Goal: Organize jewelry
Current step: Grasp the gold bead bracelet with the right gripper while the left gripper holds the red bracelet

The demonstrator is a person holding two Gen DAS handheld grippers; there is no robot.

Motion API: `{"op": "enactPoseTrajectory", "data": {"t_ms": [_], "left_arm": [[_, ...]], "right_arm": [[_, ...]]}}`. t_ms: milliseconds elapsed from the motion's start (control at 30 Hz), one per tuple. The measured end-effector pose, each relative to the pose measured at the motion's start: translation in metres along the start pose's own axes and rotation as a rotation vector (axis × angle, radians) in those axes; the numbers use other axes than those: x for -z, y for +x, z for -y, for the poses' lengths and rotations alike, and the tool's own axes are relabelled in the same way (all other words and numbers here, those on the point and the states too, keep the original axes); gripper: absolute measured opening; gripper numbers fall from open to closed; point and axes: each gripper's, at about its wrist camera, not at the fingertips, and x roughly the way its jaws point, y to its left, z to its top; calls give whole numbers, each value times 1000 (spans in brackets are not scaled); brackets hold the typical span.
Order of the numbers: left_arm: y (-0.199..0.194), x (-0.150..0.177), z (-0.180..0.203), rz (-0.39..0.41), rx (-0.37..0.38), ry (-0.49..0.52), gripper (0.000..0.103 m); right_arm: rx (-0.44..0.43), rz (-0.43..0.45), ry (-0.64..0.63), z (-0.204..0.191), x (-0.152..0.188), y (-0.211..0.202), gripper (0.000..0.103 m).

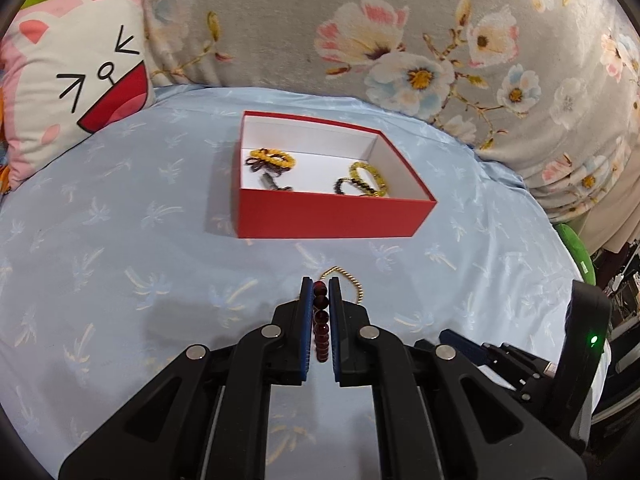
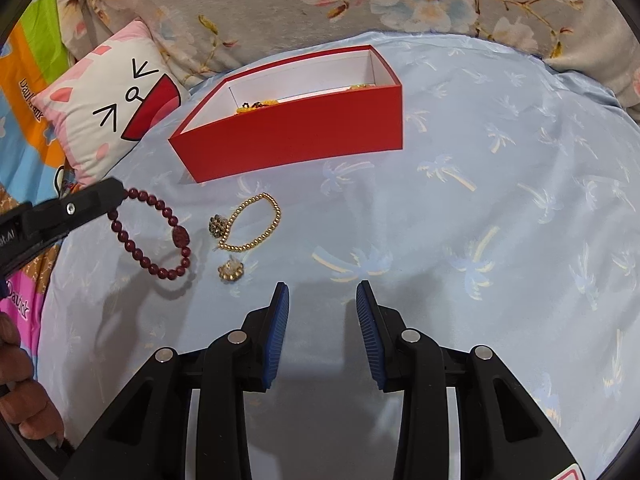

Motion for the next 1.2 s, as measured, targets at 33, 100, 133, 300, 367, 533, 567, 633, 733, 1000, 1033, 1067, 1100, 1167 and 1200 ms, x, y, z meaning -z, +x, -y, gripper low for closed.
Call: {"op": "enactPoseTrajectory", "data": {"t_ms": [33,100,133,300,367,533,567,633,733,1000,1033,1067,1100,1167,1200], "left_arm": [[2,2,-4,-6,-10,-6,8],[5,5,-12,-20,-31,-18,8],[7,8,-14,-25,-39,-21,8],[13,14,-25,-44,-65,-31,8],[15,15,-28,-46,-73,-31,8],[20,18,-35,-56,-81,-39,8],[21,19,-36,-59,-84,-40,8],[24,19,-40,-65,-88,-48,8],[26,20,-45,-69,-95,-55,8],[34,21,-56,-86,-110,-73,8],[35,21,-55,-87,-112,-72,8],[36,21,-55,-88,-114,-71,8],[36,21,-55,-89,-116,-70,8],[37,21,-54,-89,-118,-68,8],[37,21,-53,-88,-117,-67,8]], "right_arm": [[-2,1,-3,-2,-2,1,35],[-6,4,-11,-7,-6,5,35],[-9,5,-15,-9,-8,7,35],[-14,2,-35,-21,-20,21,34],[-20,1,-34,-24,-25,27,33],[-16,-5,-49,-32,-35,40,30],[-16,-7,-52,-33,-36,43,30],[-13,-12,-54,-35,-40,48,29],[-8,-20,-54,-37,-43,56,24],[38,-21,-84,-42,-46,66,8],[48,-19,-91,-43,-46,65,7],[49,-19,-94,-43,-45,65,5],[48,-19,-94,-42,-44,64,4],[47,-21,-89,-41,-42,62,3],[48,-22,-87,-40,-40,60,3]]}}
